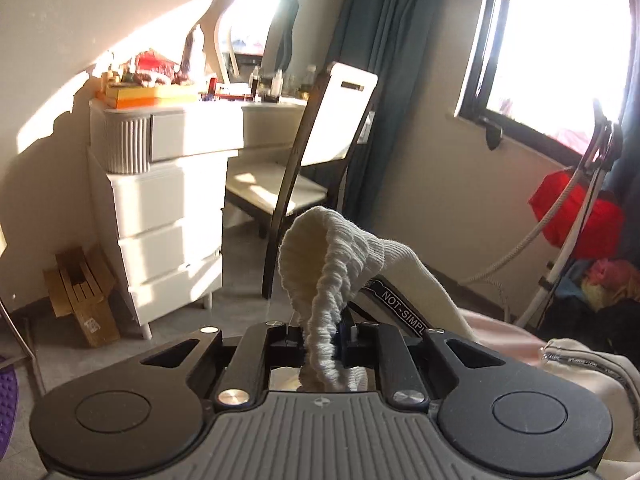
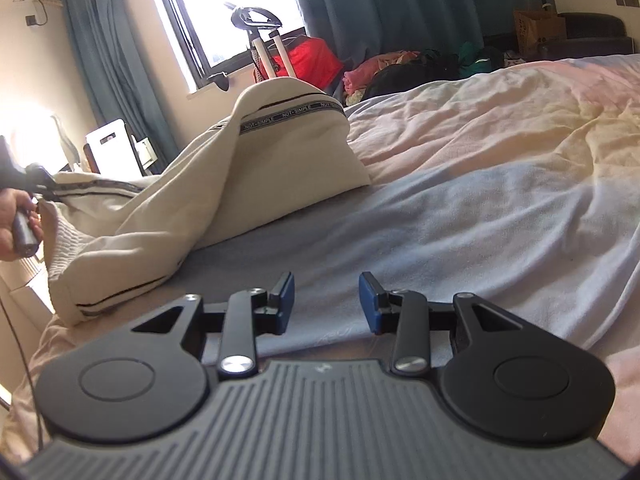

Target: Fold clothes

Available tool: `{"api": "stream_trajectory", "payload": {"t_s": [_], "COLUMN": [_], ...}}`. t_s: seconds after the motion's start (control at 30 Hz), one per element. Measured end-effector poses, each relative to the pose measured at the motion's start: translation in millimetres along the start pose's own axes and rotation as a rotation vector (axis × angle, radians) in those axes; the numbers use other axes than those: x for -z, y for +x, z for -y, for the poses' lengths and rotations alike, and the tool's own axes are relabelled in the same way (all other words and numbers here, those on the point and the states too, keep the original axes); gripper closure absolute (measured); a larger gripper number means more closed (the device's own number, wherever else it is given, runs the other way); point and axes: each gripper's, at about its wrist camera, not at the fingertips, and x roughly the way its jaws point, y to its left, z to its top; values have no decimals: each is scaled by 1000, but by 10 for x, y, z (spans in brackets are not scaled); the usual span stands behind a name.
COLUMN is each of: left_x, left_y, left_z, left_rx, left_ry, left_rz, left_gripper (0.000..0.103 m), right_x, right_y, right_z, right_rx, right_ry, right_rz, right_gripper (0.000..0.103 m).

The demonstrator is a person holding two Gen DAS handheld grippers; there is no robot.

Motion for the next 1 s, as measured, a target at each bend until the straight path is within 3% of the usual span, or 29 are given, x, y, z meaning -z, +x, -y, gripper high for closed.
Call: {"api": "stream_trajectory", "payload": {"t_s": [0.07, 0.13, 0.17, 0.23, 0.3, 0.37, 0.47, 0.57, 0.67, 0.8, 0.87, 0.9, 1.0], "left_x": [121, 254, 288, 358, 429, 510, 707, 1001, 1410, 1942, 2075, 2105, 2162], "left_y": [114, 126, 91, -34, -250, -573, -1183, -1718, -1967, -1790, -1527, -1413, -1315], "left_z": [-80, -231, -286, -401, -477, -515, -581, -703, -914, -1062, -1066, -1056, -1061], "left_rx": [23, 55, 78, 139, 203, 210, 194, 204, 317, 436, 542, 585, 564], "left_ry": [-29, -52, -66, -88, -90, -44, 41, -4, -205, -449, -544, -555, -539], "left_rz": [-20, -45, -59, -95, -116, -106, -14, -11, -138, -378, -495, -516, -441], "left_gripper": [78, 51, 45, 23, 15, 13, 10, 6, 6, 10, 9, 10, 18], "right_x": [29, 39, 36, 17, -6, -18, -28, -47, -55, -6, 35, 48, 35], "right_y": [116, 217, 246, 277, 279, 249, 141, -58, -296, -558, -662, -693, -699], "right_z": [16, 11, 3, -18, -48, -86, -128, -161, -145, -90, -71, -70, -85], "right_rx": [-2, 3, 4, -1, -10, -12, -17, -12, -23, -30, -34, -36, -49], "right_ry": [13, 13, 13, 12, 7, -3, -11, -25, -12, 9, 15, 15, 15], "right_rz": [-19, -34, -36, -32, -19, -3, 17, 42, 56, 43, 31, 27, 15], "right_gripper": [63, 63, 63, 63, 63, 63, 63, 63, 63, 63, 63, 63, 63]}}
